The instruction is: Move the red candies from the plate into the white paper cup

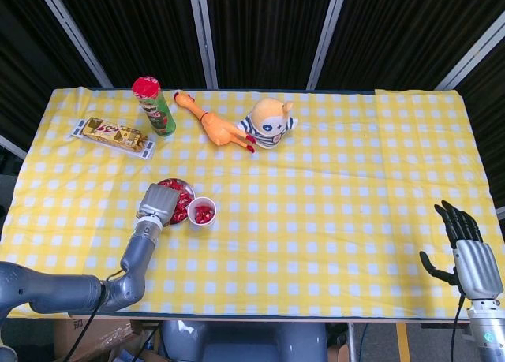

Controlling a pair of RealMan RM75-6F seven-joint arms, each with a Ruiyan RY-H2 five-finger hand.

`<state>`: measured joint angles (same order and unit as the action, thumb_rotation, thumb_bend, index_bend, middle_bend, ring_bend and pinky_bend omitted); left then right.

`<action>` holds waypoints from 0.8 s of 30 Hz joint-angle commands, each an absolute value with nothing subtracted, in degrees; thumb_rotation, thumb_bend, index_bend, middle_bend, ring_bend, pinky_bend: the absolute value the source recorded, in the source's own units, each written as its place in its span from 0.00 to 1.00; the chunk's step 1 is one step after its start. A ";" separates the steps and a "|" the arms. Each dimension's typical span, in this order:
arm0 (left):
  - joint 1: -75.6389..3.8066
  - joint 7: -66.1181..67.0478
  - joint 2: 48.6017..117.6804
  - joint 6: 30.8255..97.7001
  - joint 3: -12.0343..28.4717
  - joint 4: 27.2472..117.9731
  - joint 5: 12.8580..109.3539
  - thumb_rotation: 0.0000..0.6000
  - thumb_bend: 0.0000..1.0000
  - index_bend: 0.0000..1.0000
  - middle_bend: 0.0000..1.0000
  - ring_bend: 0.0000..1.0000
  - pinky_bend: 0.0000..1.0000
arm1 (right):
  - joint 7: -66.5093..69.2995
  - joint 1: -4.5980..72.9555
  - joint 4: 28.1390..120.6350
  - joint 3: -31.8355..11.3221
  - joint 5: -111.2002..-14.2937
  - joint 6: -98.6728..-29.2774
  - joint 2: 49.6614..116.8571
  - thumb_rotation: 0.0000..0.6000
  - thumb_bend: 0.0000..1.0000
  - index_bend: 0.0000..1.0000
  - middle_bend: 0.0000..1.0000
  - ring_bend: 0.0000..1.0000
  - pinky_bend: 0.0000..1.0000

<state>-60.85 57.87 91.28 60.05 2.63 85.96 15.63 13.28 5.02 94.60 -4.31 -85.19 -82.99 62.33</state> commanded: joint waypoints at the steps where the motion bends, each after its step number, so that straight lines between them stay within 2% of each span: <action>1: -60.71 57.87 91.43 60.04 2.56 85.81 15.81 1.00 0.42 0.44 0.51 0.89 0.89 | 13.26 4.99 94.61 -4.30 -85.21 -83.03 62.34 1.00 0.41 0.00 0.00 0.00 0.00; 10: -60.14 57.81 91.79 60.17 2.48 85.33 16.52 1.00 0.46 0.50 0.58 0.89 0.89 | 13.36 5.06 94.61 -4.41 -85.09 -82.95 62.33 1.00 0.41 0.00 0.00 0.00 0.00; 24: -59.85 56.95 87.68 62.12 4.56 89.23 18.61 1.00 0.46 0.50 0.59 0.89 0.89 | 13.37 5.03 94.61 -4.35 -85.24 -83.02 62.33 1.00 0.41 0.00 0.00 0.00 0.00</action>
<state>-59.83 56.98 88.11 61.90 4.31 88.81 18.45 13.37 5.02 94.60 -4.35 -85.24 -83.02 62.33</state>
